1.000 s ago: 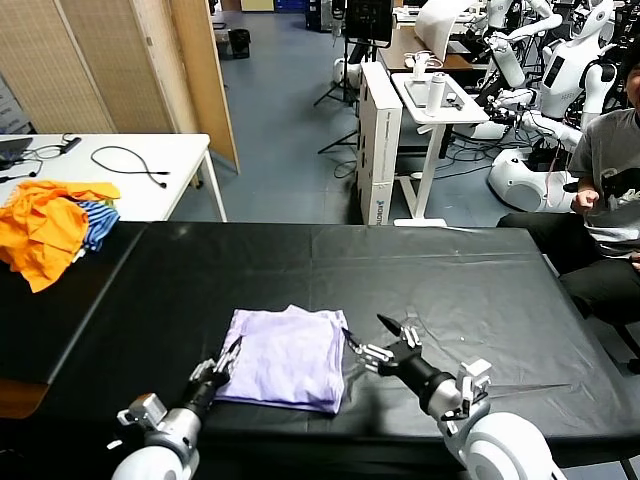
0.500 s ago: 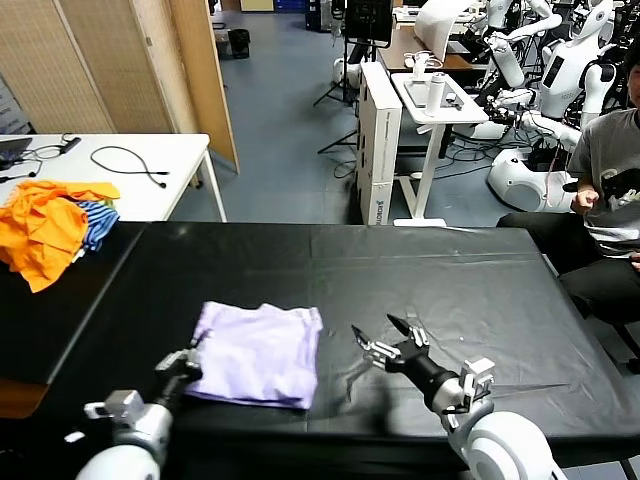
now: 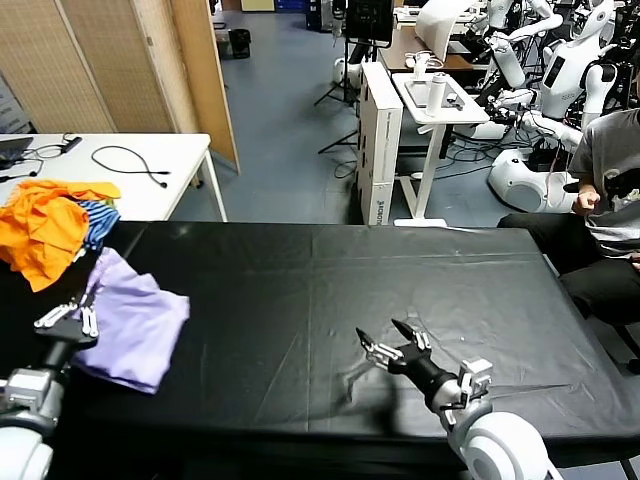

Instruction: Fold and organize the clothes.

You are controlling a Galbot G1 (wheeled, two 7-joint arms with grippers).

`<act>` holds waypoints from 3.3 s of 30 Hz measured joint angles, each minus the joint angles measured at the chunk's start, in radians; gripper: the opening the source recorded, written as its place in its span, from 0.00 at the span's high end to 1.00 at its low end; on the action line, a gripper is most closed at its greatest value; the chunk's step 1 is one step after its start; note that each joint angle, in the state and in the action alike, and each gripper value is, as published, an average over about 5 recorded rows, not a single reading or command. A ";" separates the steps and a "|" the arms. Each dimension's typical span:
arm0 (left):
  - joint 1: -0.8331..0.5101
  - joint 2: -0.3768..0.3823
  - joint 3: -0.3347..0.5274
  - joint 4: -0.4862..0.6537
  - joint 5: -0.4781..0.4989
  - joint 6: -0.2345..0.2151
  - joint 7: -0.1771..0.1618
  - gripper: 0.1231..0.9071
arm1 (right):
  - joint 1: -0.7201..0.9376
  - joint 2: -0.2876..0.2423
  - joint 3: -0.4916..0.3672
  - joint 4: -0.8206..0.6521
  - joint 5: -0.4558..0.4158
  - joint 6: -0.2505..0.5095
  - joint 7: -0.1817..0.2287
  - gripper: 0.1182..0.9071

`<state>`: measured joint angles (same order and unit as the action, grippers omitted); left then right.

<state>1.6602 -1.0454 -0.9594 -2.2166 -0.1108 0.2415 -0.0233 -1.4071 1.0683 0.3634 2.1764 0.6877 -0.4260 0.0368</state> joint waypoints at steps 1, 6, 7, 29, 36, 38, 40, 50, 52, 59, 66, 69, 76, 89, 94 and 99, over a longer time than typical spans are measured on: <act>-0.003 -0.006 0.014 -0.012 0.013 0.009 -0.007 0.94 | -0.003 0.000 0.002 0.001 -0.001 0.000 0.000 0.00; -0.029 -0.072 0.159 -0.030 0.051 0.056 -0.037 0.94 | -0.023 0.001 0.012 0.014 -0.007 -0.001 0.000 0.00; -0.035 -0.091 0.198 -0.025 0.049 0.065 -0.044 0.94 | -0.026 0.001 0.016 0.017 -0.008 -0.002 0.000 0.00; -0.158 -0.459 0.690 0.139 0.002 0.087 -0.050 0.69 | 0.083 -0.002 -0.094 -0.047 0.171 -0.122 0.047 0.00; -0.134 -0.399 0.650 0.057 0.032 0.009 0.006 0.17 | 0.179 0.024 -0.197 -0.096 0.300 -0.155 0.081 0.00; -0.136 -0.377 0.628 0.038 0.031 -0.012 0.003 0.06 | 0.203 0.036 -0.230 -0.112 0.316 -0.158 0.091 0.00; -0.140 -0.356 0.601 0.028 0.024 -0.027 -0.004 0.02 | 0.226 0.049 -0.263 -0.130 0.325 -0.161 0.099 0.00; -0.126 -0.313 0.504 0.002 0.013 -0.069 -0.016 0.00 | 0.283 0.111 -0.351 -0.220 0.328 -0.162 0.105 0.46; -0.127 -0.311 0.498 0.000 0.012 -0.074 -0.017 0.00 | 0.281 0.114 -0.351 -0.227 0.323 -0.162 0.105 0.61; -0.113 -0.303 0.471 0.000 0.007 -0.099 -0.034 0.00 | 0.251 0.088 -0.307 -0.206 0.276 -0.204 0.140 0.97; -0.118 -0.299 0.453 0.016 -0.059 -0.091 -0.055 0.00 | 0.209 0.019 -0.199 -0.161 0.226 -0.301 0.169 0.97; -0.116 -0.300 0.444 0.018 -0.120 -0.067 -0.062 0.00 | 0.199 -0.006 -0.154 -0.149 0.222 -0.309 0.161 0.96; -0.113 -0.281 0.413 0.031 -0.203 -0.038 -0.062 0.00 | 0.186 -0.045 -0.084 -0.098 0.177 -0.311 0.145 0.50; -0.075 -0.254 0.399 0.046 -0.224 -0.074 -0.096 0.00 | 0.095 -0.101 0.052 0.034 0.091 -0.310 0.126 0.00; -0.003 -0.216 0.376 0.007 -0.248 -0.048 -0.110 0.00 | -0.012 -0.108 0.118 0.102 -0.009 -0.204 0.066 0.00; 0.091 -0.196 0.362 -0.036 -0.261 -0.035 -0.126 0.00 | -0.160 -0.088 0.150 0.139 -0.140 0.000 0.041 0.00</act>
<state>1.7517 -1.2416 -0.5970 -2.2529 -0.3719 0.2063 -0.1493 -1.5670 0.9807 0.5131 2.3154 0.5475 -0.4263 0.0777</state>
